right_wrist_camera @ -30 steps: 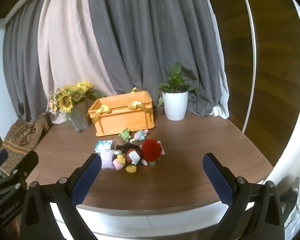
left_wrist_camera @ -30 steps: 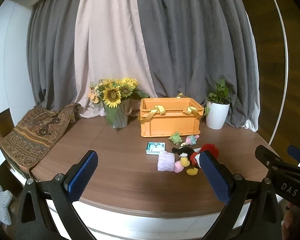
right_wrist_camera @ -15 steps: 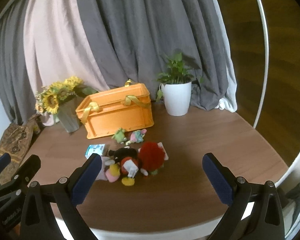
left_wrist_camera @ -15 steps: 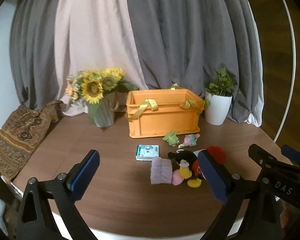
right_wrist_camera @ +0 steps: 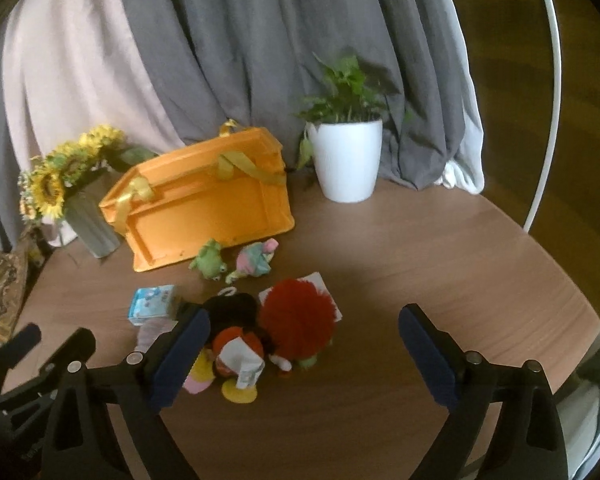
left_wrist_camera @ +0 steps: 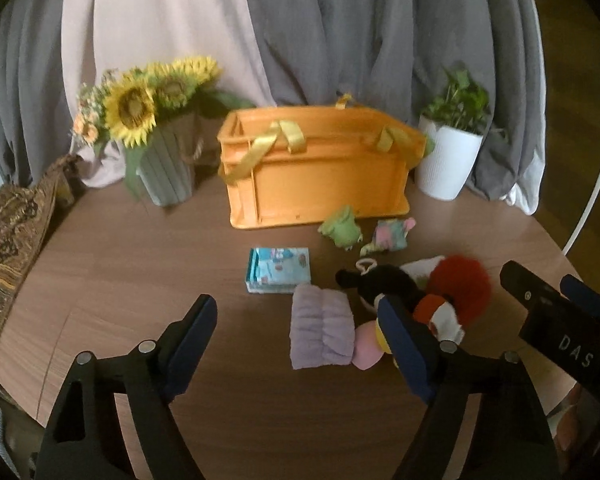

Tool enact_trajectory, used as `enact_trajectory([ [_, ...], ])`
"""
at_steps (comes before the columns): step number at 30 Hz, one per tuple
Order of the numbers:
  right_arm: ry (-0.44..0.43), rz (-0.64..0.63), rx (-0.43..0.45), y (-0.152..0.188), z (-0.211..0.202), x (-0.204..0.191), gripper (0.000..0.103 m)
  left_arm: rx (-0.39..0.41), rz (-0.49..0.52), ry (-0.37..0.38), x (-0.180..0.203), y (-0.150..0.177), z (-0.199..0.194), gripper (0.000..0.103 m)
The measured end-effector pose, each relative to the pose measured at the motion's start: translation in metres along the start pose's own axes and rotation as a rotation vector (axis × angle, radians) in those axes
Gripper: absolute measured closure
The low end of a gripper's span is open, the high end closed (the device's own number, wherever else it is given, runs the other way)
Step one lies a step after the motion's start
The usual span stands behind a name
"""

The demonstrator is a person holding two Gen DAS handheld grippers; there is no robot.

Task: Organize soft objects
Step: 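Move both tools toward the pile, left to the lilac towel, right to the red pompom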

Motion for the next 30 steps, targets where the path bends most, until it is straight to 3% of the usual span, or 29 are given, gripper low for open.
enact_trajectory([
  [7,-0.005,0.036,-0.059,-0.001,0.043,0.011,0.012,-0.073,-0.008,-0.034,0.009,0.002,0.034,0.024],
  [19,-0.051,-0.007,-0.188,-0.001,0.101,0.013,0.021,-0.171,-0.05,-0.037,0.013,0.009,0.078,0.033],
  [27,-0.075,-0.008,-0.238,0.003,0.12,0.012,0.025,-0.201,-0.049,-0.016,0.017,0.012,0.092,0.034],
  [30,-0.08,-0.005,-0.256,0.003,0.126,0.013,0.026,-0.199,-0.049,-0.011,0.018,0.011,0.095,0.04],
])
Point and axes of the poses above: each gripper's, at about its wrist camera, not at the fingertips, and z roughly the way its jaws point, x to its right, y to its underside, the point moved 3 cm from there along z, roughly the way its jaws point, and after that the axes turned 7 degrees about -x, right-handed, at the moved point
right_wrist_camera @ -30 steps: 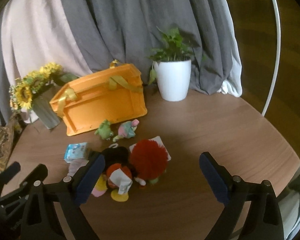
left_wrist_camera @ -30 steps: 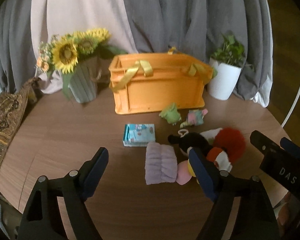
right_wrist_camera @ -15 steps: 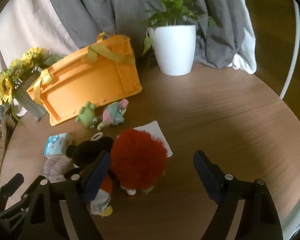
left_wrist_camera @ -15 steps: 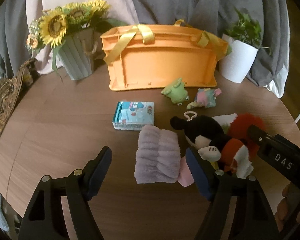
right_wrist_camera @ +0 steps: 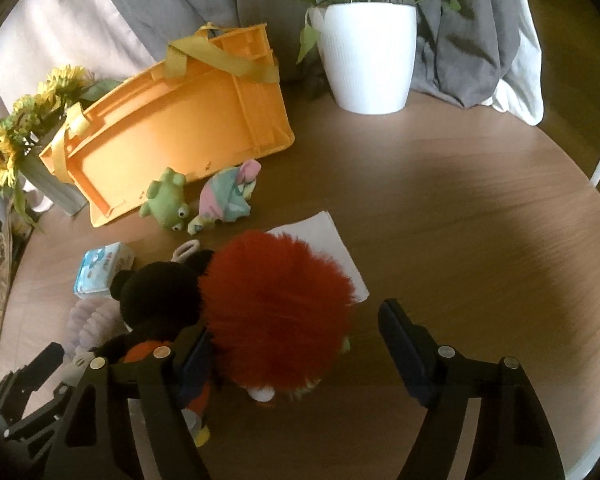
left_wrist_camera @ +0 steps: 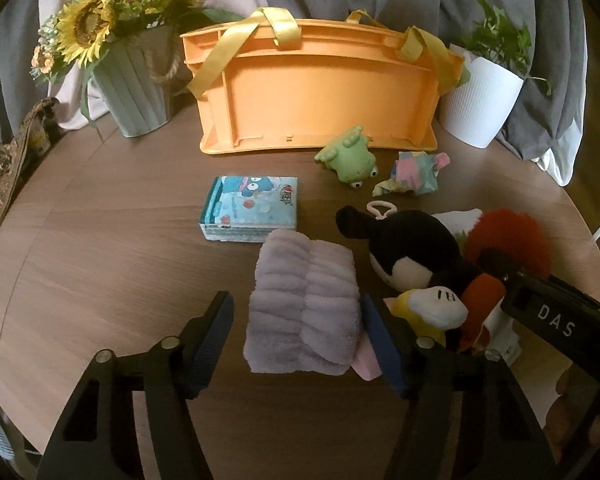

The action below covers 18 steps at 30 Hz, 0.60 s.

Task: Organize soft objects
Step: 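Move both tools toward the pile, left to the lilac towel, right to the red pompom, then close the left gripper on the lilac towel while the right gripper closes on the red pompom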

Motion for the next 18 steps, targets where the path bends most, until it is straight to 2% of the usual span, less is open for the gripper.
enact_trajectory([
  [4,-0.014,0.0,-0.023,0.0,0.007,0.0,0.031,-0.003,0.004,0.018,0.001,-0.002,0.003,0.051],
  [6,-0.025,-0.009,-0.04,-0.001,0.01,-0.001,0.04,-0.002,0.002,0.022,0.001,-0.003,0.003,0.052],
  [12,-0.024,-0.028,-0.04,0.0,0.011,-0.004,0.056,0.005,0.006,0.03,0.001,-0.002,0.002,0.055],
  [15,-0.011,-0.056,-0.018,0.001,0.008,-0.006,0.062,0.007,0.011,0.028,0.001,-0.001,0.001,0.056],
  [18,0.01,-0.084,0.015,0.005,0.006,-0.008,0.063,0.011,0.023,0.021,0.002,0.001,0.001,0.056],
])
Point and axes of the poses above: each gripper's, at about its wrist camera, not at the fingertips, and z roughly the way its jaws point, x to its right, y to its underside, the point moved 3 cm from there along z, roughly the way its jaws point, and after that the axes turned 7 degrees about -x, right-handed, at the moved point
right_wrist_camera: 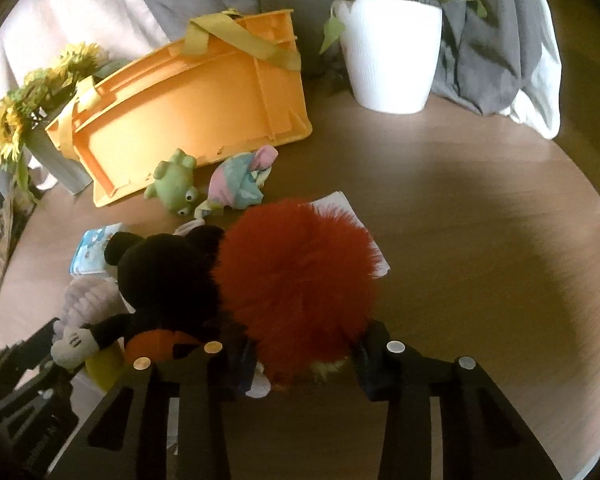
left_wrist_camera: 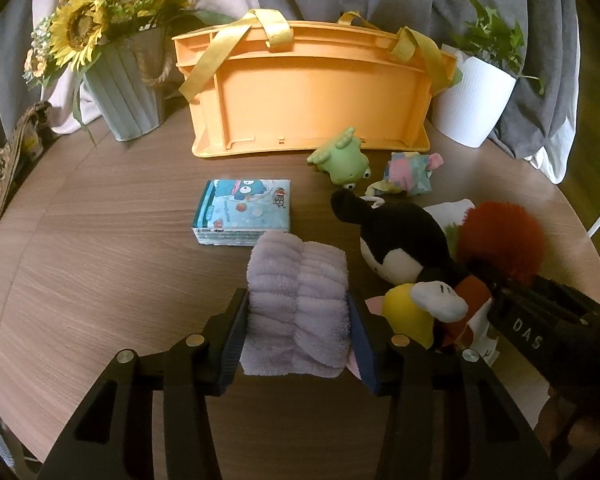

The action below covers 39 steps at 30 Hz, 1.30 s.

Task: Organize soft objects
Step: 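Close the left gripper on the lilac towel while the right gripper closes on the red pompom, then lift the lilac towel and red pompom and carry both over the orange crate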

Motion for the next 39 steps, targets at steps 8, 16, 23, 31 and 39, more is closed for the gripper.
enact_trajectory([
  [8,0.058,-0.033,0.037,0.0,-0.002,0.003,0.042,0.005,0.009,-0.011,0.002,0.001,-0.001,0.056],
  [16,0.068,-0.059,0.061,-0.007,0.001,0.002,0.039,0.005,0.017,-0.018,0.002,0.0,-0.001,0.057],
  [23,0.026,-0.107,0.055,-0.012,0.011,-0.003,0.057,0.013,0.025,-0.023,0.006,0.0,-0.003,0.063],
  [31,-0.001,-0.118,0.079,-0.01,0.0,-0.004,0.065,0.033,0.009,-0.008,0.005,-0.002,-0.011,0.083],
  [39,-0.018,-0.118,0.123,-0.015,-0.025,-0.011,0.065,0.079,-0.01,0.019,0.003,-0.004,-0.027,0.089],
])
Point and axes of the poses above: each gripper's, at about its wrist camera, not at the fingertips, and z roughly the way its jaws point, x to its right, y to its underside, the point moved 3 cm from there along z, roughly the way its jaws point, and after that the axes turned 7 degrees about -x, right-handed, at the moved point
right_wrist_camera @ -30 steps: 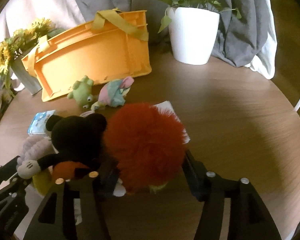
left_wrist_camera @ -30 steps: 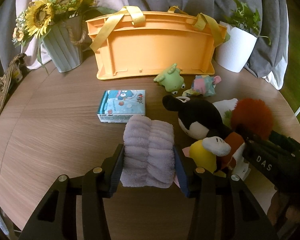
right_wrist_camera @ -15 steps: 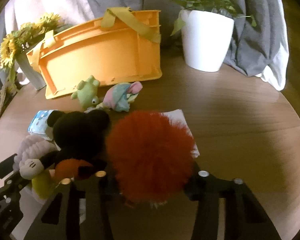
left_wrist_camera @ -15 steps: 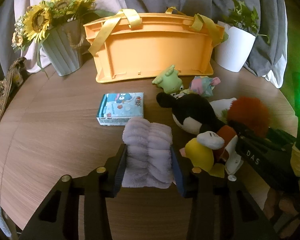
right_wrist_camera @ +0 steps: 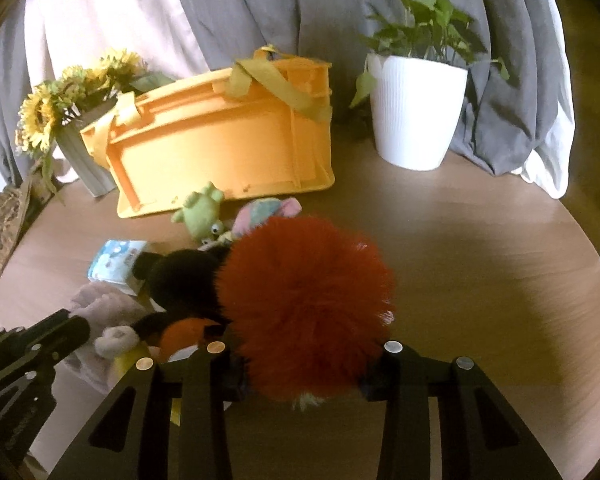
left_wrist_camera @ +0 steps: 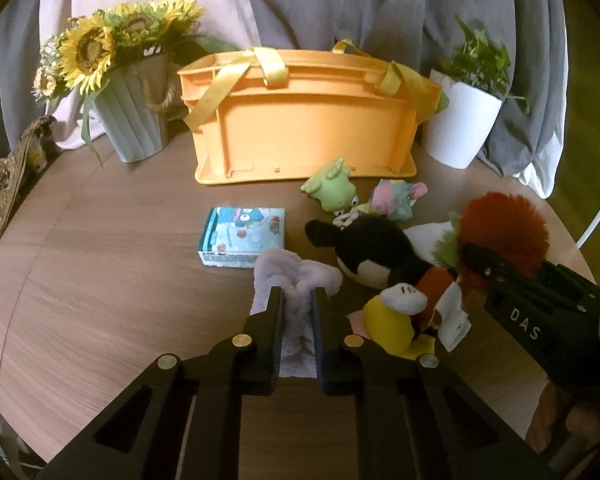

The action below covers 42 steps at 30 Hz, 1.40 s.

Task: Organize soft objects
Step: 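Lift the lilac towel and red pompom and carry both over the orange crate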

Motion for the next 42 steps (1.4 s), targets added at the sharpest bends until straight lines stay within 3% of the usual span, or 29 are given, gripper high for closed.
enact_trajectory([
  [29,-0.025,-0.017,0.237,-0.061,-0.096,-0.03,0.065,0.31,-0.005,0.033,-0.014,-0.068,-0.102,0.089],
  [42,-0.032,-0.003,0.325,-0.094,-0.12,-0.044,0.065,0.432,0.011,0.062,-0.022,-0.101,-0.127,0.089],
])
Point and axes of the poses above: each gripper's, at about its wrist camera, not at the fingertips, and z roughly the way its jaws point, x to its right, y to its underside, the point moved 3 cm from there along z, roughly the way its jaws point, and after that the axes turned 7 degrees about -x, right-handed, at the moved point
